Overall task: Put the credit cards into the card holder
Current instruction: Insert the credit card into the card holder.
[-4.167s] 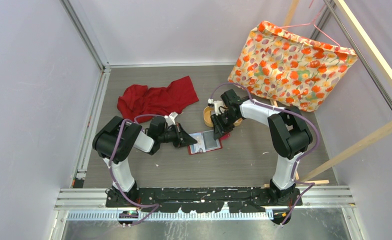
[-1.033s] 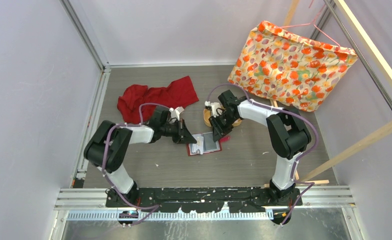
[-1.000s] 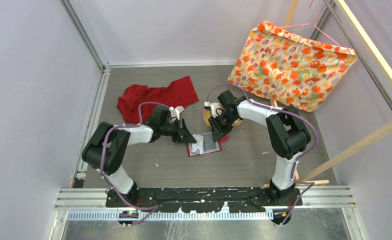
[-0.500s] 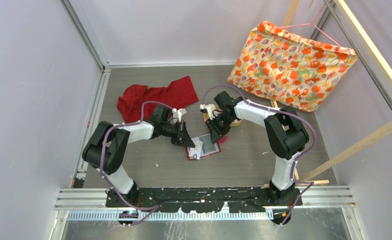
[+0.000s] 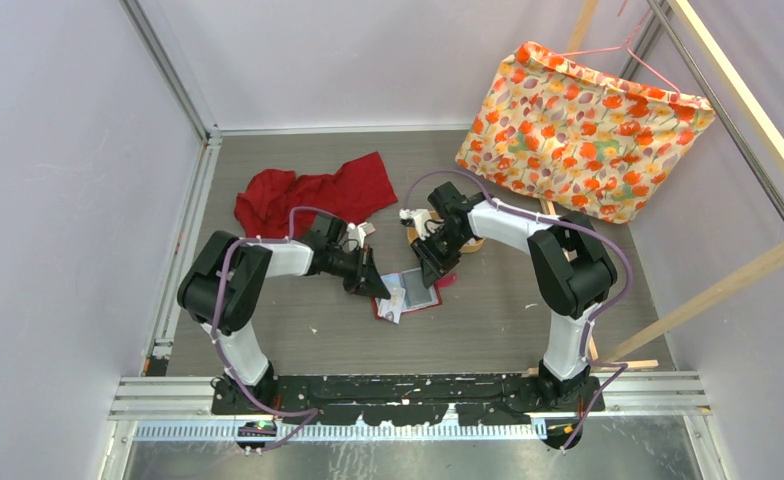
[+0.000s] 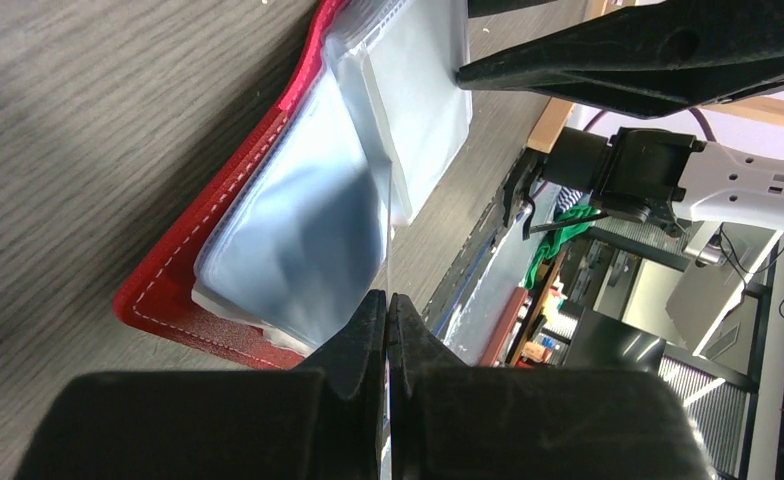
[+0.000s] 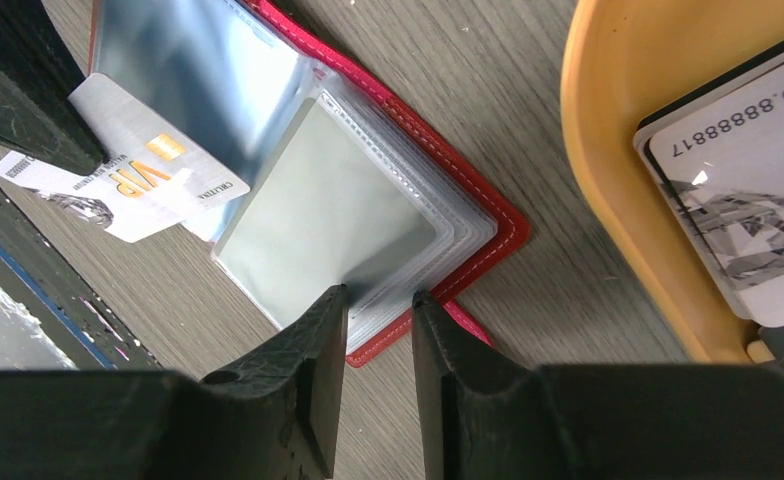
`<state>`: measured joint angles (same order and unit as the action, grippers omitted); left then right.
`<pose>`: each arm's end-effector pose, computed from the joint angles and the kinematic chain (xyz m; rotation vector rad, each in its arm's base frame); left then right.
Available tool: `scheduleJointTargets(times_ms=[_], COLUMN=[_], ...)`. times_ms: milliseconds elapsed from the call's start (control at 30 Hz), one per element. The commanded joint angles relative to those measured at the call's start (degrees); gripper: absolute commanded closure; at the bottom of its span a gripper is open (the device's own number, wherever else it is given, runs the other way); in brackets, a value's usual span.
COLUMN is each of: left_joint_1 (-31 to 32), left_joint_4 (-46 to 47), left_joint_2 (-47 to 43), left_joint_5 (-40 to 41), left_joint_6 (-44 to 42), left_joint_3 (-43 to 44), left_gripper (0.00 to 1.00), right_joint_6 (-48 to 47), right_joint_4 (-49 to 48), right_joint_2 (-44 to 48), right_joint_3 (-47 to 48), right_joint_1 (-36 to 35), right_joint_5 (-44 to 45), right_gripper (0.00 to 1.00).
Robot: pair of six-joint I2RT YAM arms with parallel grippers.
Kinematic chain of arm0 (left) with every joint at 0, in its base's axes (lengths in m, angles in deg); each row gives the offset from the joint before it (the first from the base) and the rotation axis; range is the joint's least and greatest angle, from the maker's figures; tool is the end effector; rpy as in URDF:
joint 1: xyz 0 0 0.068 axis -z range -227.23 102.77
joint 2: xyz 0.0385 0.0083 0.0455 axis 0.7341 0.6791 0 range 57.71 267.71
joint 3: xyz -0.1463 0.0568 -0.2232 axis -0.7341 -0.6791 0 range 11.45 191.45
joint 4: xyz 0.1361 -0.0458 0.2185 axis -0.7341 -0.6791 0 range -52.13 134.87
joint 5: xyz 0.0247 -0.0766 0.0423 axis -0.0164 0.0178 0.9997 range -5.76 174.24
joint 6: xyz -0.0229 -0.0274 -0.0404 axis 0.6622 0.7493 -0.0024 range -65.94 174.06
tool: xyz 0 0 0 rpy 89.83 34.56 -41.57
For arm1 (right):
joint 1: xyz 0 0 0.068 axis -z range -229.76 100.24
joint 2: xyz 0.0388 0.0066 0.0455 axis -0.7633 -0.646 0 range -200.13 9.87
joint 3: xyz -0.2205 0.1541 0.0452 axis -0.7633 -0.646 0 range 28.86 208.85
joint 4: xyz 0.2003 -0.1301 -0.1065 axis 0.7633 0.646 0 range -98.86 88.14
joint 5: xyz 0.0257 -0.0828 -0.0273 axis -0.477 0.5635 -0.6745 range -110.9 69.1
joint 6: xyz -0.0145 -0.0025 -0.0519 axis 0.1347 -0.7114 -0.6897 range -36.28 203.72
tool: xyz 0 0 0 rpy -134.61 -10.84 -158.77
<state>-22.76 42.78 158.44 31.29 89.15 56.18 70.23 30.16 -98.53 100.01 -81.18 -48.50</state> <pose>0.2671 -0.1528 0.1223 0.1329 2.7267 -1.5519 0.2983 0.2017 0.1609 -1.1821 2.6361 0.7548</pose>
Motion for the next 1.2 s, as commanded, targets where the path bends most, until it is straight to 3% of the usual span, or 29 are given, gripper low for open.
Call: scheduleJointTargets(times_ms=[0, 533, 1167], left_joint_1=[-0.2, -0.2, -0.6], left_joint_4=[1.0, -2.1, 1.8], left_joint_2=[0.9, 2.2, 0.0], left_joint_5=[-1.3, 2.2, 3.1], left_joint_6=[-0.3, 1.5, 5.2], left_joint_3=[2.6, 3.7, -1.1], left_gripper=[0.99, 1.0, 0.99], right_joint_6=[-1.3, -1.3, -1.1], right_joint_4=[1.5, 1.7, 1.7], right_joint_2=[-0.8, -0.3, -0.2], right_joint_3=[1.4, 1.5, 1.6], right_joint_1=[-0.4, -0.4, -0.6], right_joint_5=[-0.5, -0.6, -0.7], right_gripper=[0.65, 0.65, 0.65])
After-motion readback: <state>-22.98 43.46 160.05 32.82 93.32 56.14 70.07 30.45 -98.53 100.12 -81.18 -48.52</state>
